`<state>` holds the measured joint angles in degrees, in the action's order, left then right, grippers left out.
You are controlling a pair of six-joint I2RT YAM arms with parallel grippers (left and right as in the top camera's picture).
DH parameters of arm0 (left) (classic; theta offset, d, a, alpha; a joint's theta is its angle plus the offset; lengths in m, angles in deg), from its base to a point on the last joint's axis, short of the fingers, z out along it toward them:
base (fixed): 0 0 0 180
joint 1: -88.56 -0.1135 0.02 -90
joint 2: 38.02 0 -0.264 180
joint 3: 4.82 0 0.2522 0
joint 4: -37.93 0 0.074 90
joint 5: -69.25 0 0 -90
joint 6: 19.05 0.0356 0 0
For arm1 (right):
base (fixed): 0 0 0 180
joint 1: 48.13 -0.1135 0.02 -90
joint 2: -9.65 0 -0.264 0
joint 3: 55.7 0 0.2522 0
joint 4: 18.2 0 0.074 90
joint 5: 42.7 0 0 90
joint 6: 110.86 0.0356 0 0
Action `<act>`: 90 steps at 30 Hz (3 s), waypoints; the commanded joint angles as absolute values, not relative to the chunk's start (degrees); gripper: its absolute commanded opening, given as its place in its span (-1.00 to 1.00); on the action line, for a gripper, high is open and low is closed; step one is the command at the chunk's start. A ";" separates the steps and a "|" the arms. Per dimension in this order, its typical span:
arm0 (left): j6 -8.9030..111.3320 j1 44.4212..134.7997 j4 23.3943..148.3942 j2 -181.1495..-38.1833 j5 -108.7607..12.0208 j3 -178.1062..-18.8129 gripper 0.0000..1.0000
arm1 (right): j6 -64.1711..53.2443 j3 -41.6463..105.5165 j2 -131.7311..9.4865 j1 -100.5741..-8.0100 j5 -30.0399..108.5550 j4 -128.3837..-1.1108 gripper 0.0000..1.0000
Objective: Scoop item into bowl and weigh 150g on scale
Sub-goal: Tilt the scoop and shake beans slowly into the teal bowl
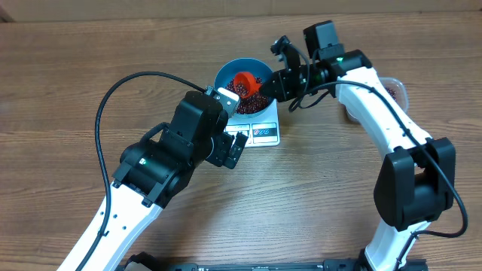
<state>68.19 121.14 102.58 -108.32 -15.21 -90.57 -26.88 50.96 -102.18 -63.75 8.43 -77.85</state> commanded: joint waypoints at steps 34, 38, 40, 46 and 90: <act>69.28 120.79 102.47 -108.52 -15.91 -91.44 0.99 | -27.08 52.58 -102.03 -63.11 8.30 -76.34 -0.93; 69.28 120.79 102.47 -108.52 -15.91 -91.44 0.99 | -27.06 52.58 -102.03 -63.11 10.16 -75.32 -0.93; 69.28 120.79 102.47 -108.52 -15.91 -91.44 0.99 | -27.06 52.58 -102.03 -63.64 10.18 -76.28 -0.93; 69.28 120.79 102.47 -108.52 -15.91 -91.44 0.99 | -27.06 52.67 -101.87 -67.29 22.81 -78.42 -0.93; 69.28 120.79 102.47 -108.52 -15.91 -91.44 0.99 | -27.04 53.08 -96.41 -71.70 34.57 -78.62 -0.93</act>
